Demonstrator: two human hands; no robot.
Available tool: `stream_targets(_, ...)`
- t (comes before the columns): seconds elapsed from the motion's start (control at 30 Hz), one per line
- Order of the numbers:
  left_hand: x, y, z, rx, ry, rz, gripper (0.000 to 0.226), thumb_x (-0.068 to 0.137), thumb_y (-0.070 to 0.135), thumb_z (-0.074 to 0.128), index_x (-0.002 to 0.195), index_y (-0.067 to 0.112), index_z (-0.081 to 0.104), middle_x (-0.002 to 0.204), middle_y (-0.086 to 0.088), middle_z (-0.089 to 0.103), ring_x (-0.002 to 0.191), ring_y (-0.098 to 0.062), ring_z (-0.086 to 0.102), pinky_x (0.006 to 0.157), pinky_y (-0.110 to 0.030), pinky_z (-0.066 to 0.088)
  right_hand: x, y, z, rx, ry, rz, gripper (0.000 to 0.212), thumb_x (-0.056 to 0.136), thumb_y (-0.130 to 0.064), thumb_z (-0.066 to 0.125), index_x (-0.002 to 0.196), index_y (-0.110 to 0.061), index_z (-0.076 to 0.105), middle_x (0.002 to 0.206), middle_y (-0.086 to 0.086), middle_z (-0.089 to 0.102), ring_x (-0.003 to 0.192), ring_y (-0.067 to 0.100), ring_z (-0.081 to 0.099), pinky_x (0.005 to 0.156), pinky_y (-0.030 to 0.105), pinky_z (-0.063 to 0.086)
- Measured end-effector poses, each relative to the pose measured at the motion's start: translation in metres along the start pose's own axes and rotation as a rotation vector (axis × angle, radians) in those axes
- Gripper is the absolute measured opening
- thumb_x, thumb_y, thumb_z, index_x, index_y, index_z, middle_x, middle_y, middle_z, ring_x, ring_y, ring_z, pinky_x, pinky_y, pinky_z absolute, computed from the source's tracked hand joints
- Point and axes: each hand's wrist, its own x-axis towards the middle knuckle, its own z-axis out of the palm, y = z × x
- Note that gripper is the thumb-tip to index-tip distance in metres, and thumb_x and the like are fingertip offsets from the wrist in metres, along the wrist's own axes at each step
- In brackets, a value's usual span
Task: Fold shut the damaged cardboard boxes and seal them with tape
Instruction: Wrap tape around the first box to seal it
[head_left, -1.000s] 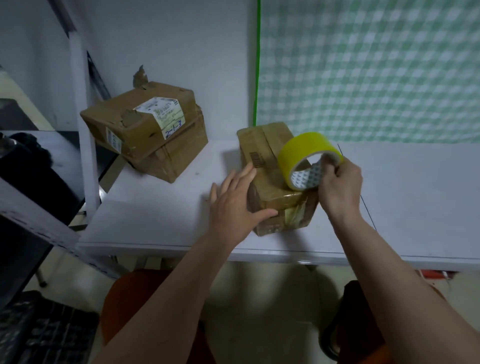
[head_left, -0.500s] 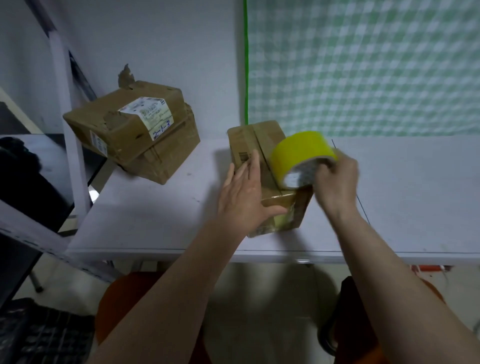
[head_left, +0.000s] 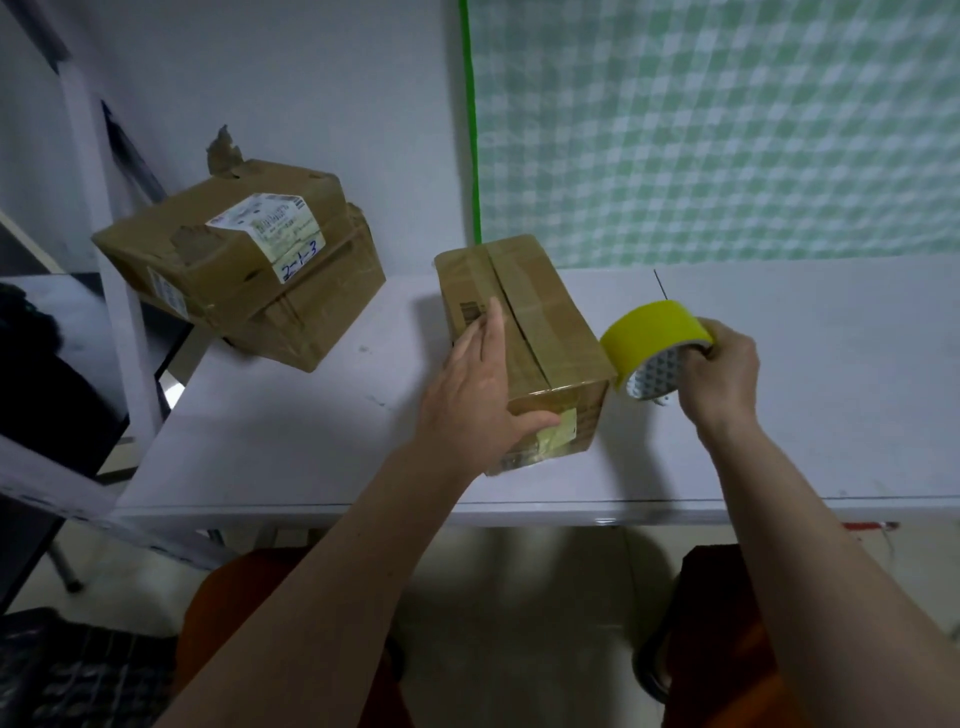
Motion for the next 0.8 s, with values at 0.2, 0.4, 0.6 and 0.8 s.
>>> stream_targets(0.2,-0.003,-0.005,0.0,-0.037,-0.003,-0.003,0.124,0.071,0.06,0.071,0.151,0.02,-0.014,0.161,0.006,0.007,0.147,-0.01,0.004,0.114,-0.036,0.021,-0.009,0.016,0.017,0.325,-0.074,0.223,0.025,0.081,0.007,0.045,0.078,-0.012,0.062,0.081,0.012,0.061,0.076,0.027,0.06,0.074,0.055,0.056)
stream_targets(0.4,-0.025,-0.039,-0.005,-0.293,0.103,-0.069,0.119,0.068,0.049,0.079,0.153,0.019,0.001,0.157,0.009,0.021,0.143,-0.01,0.016,0.115,-0.037,0.02,-0.046,0.0,0.035,0.575,-0.465,0.42,0.015,0.091,-0.029,0.057,0.095,-0.018,0.065,0.095,0.006,0.069,0.082,0.018,0.064,0.075,0.033,0.05)
stream_targets(0.6,-0.041,-0.054,-0.013,-0.377,0.219,-0.106,0.118,0.063,0.046,0.083,0.151,0.034,0.006,0.155,-0.002,0.019,0.14,-0.012,0.018,0.11,-0.031,0.023,-0.067,-0.06,0.056,0.468,-0.492,0.199,0.019,0.092,-0.029,0.053,0.085,-0.018,0.067,0.08,-0.003,0.071,0.069,0.008,0.066,0.058,0.022,0.047)
stream_targets(0.8,-0.036,-0.047,-0.001,-0.528,0.324,-0.118,0.111,0.046,0.049,0.084,0.142,0.036,0.028,0.15,0.001,0.031,0.139,-0.011,0.028,0.114,-0.03,0.029,-0.074,-0.071,0.064,-0.229,-0.398,-0.219,0.045,0.087,-0.052,0.035,0.107,-0.022,0.062,0.126,0.011,0.052,0.115,0.036,0.042,0.096,0.045,0.036)
